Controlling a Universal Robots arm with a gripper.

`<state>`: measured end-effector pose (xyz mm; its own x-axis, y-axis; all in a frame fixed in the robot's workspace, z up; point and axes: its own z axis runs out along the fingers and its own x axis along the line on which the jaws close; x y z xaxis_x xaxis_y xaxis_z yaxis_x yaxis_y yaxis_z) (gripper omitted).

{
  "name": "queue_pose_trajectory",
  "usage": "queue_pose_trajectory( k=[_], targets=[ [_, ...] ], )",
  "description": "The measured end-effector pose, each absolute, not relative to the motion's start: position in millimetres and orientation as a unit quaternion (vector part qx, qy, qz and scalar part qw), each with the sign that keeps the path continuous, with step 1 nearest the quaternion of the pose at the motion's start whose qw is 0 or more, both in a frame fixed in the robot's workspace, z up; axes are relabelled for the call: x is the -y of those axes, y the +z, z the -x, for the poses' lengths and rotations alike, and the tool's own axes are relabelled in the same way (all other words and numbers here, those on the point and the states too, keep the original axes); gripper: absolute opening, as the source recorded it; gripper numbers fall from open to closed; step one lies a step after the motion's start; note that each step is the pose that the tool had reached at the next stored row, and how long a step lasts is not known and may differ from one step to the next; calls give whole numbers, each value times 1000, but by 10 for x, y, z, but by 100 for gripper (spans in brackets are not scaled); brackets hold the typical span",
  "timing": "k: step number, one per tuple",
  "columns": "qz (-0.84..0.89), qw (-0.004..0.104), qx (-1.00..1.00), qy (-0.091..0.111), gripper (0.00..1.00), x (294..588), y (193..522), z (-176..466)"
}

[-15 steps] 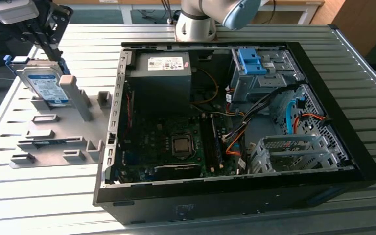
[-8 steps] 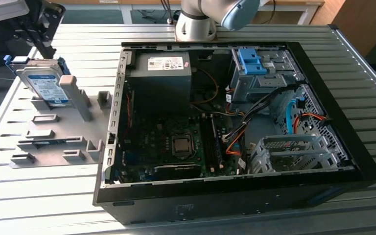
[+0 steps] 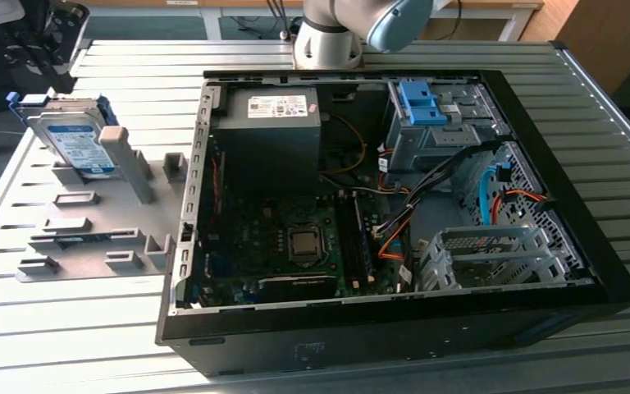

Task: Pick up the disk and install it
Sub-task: 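Reach for the disk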

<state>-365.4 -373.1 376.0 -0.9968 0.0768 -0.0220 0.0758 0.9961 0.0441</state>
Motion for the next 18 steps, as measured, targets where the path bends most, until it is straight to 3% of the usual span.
queue_pose_trajectory(
  k=[18],
  targets=[
    [-38, 12, -999, 22, 11, 3498, 3669, 4246]
  ],
)
